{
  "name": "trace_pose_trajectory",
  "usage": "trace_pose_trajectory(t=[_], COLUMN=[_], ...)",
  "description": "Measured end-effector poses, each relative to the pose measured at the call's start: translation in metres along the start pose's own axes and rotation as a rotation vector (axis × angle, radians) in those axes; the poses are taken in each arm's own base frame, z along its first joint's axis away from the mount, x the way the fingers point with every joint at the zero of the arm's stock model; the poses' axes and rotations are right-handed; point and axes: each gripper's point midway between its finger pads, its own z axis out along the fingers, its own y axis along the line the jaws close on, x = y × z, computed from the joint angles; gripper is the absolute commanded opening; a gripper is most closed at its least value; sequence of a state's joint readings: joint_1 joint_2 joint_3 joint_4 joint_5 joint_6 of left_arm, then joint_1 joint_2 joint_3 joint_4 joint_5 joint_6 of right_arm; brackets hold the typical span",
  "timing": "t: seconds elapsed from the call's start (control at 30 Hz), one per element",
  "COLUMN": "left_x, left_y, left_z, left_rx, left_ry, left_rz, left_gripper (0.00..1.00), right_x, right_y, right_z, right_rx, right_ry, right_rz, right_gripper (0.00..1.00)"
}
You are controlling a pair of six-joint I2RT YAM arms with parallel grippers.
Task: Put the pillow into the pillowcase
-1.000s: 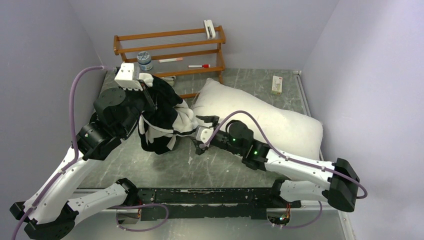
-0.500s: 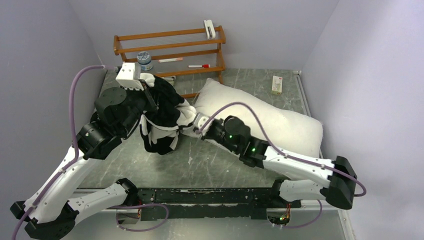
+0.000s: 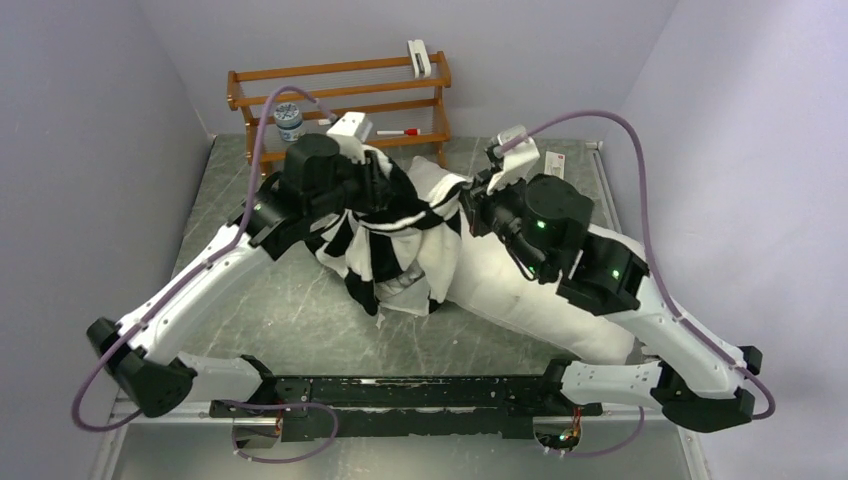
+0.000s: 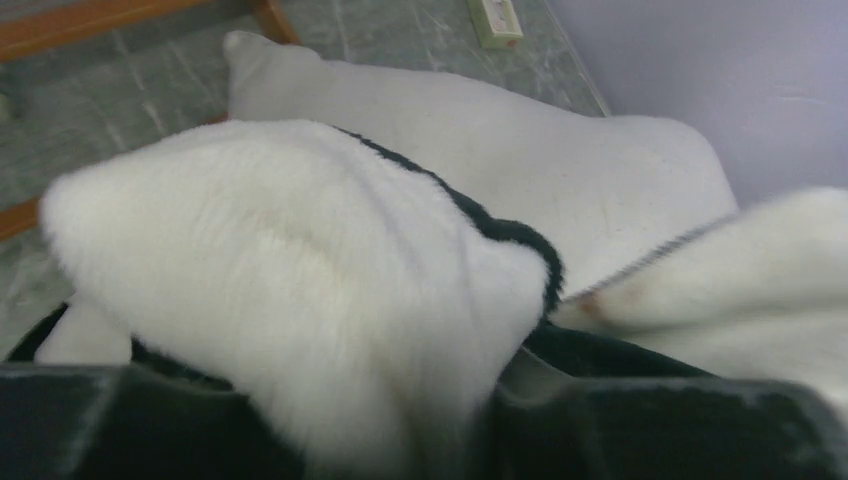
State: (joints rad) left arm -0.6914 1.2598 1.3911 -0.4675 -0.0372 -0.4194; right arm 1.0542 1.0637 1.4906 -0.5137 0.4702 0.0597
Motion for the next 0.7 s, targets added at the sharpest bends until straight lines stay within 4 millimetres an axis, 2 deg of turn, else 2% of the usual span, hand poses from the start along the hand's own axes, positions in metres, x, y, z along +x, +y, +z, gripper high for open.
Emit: trace_pose_trajectory(t=[0.1,0.17,0.3,0.37,0.53,0.7], left_x=[0.006,0.012,0.026,0.037,0.077,0.120], left_y=[-0.005,-0.003,0.005,0.011,0.032,0.042], left_z=[0.015,0.017,0.010,0.003,-0.016,-0.021], left_rx=[0.015,0.006,-0.015,-0.026,-0.061,-0.049], left_ry=[0.057,0.089,0.136,0.165,0.267,0.376], left_rz=[0.002,0.010,0.032,0.049,0.101,0.102], left_gripper=[0.59,0.64,0.76,0.78,0.72,0.62], right_x=[0.032,0.060,0.120,0.136,0.154,0.166], right_y=[-0.033,-0.063,-0.129,-0.145,-0.168,-0.169], right_z=[0.011,0.023,0.027,0.025,0.033,0.041], right_rx=[0.139,0.229,0.385,0.416,0.430,0.399], right_ry=[0.123,0.210,0.370,0.412,0.443,0.453], right_rz=[-0.007,-0.004,0.041,0.070,0.160,0.214], right_gripper=[0.00,0.00,0.00,0.00,0.00,0.00])
